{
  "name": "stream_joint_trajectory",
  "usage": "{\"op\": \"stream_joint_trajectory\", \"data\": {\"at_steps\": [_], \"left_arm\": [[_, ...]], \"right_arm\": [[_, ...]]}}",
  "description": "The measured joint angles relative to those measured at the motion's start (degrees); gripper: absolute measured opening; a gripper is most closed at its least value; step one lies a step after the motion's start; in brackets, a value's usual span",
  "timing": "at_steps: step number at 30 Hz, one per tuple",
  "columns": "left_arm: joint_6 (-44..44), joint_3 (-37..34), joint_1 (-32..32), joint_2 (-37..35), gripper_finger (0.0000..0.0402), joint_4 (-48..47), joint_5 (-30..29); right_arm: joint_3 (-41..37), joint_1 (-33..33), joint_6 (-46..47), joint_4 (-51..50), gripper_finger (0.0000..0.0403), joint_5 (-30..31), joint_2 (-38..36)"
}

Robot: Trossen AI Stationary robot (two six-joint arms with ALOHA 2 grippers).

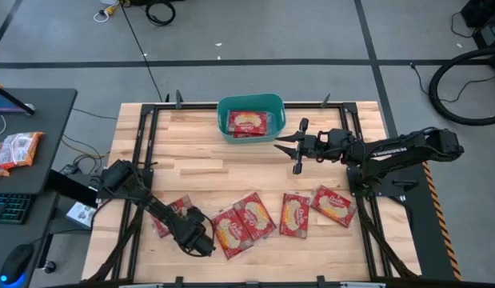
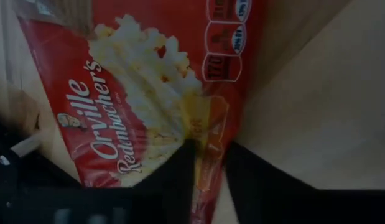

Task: Sort popcorn bags into baskets
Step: Put the red popcorn bag into the bin

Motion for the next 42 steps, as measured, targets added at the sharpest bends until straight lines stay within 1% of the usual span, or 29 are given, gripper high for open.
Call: {"op": "stream_joint_trajectory", "data": {"at_steps": [2, 3, 4, 9, 12, 16, 21, 24, 31, 38, 40, 42], "left_arm": [[0.0, 0.0, 0.0, 0.0, 0.0038, 0.1, -0.1], [0.1, 0.2, 0.0, 0.0, 0.0020, 0.1, -0.2], [0.2, 0.4, 0.0, 0.1, 0.0013, -0.1, -0.5], [2.5, 3.0, 0.2, -0.6, 0.0006, -4.5, -2.3], [3.1, 5.6, 0.5, -2.9, 0.0004, -10.3, -4.2], [2.8, 8.8, 1.3, -6.4, 0.0003, -14.0, -7.5], [1.4, 11.7, 2.6, -10.0, 0.0002, -16.3, -14.8], [3.0, 13.1, 3.6, -10.7, 0.0001, -16.5, -19.1], [13.1, 16.2, 7.9, -10.7, 0.0001, -16.2, -30.3], [28.9, 18.5, 15.0, -10.7, 0.0001, -14.6, -43.2], [34.3, 18.8, 17.5, -10.7, 0.0001, -12.6, -45.0], [40.3, 18.9, 20.1, -10.7, 0.0001, -9.5, -45.4]], "right_arm": [[0.0, 0.0, 0.0, 0.0, 0.0105, 0.0, 0.0], [0.0, 0.0, 0.0, 0.0, 0.0105, 0.0, 0.0], [0.0, 0.0, 0.0, 0.0, 0.0105, 0.0, 0.0], [0.0, 0.0, 0.0, 0.0, 0.0105, 0.0, 0.0], [0.0, 0.0, 0.0, 0.0, 0.0105, 0.0, 0.0], [0.0, 0.0, 0.0, 0.1, 0.0105, 0.0, 0.0], [0.0, 0.0, 0.1, 0.0, 0.0105, 0.0, 0.0], [0.0, 0.0, 0.1, 0.1, 0.0105, 0.0, 0.0], [0.0, 0.0, 1.4, -1.6, 0.0105, 0.0, 0.0], [0.0, 1.6, 5.1, -5.0, 0.0105, 0.0, 0.0], [0.0, 2.4, 6.2, -6.2, 0.0105, 0.0, 0.0], [0.0, 3.3, 7.3, -7.4, 0.0105, 0.0, 0.0]]}}
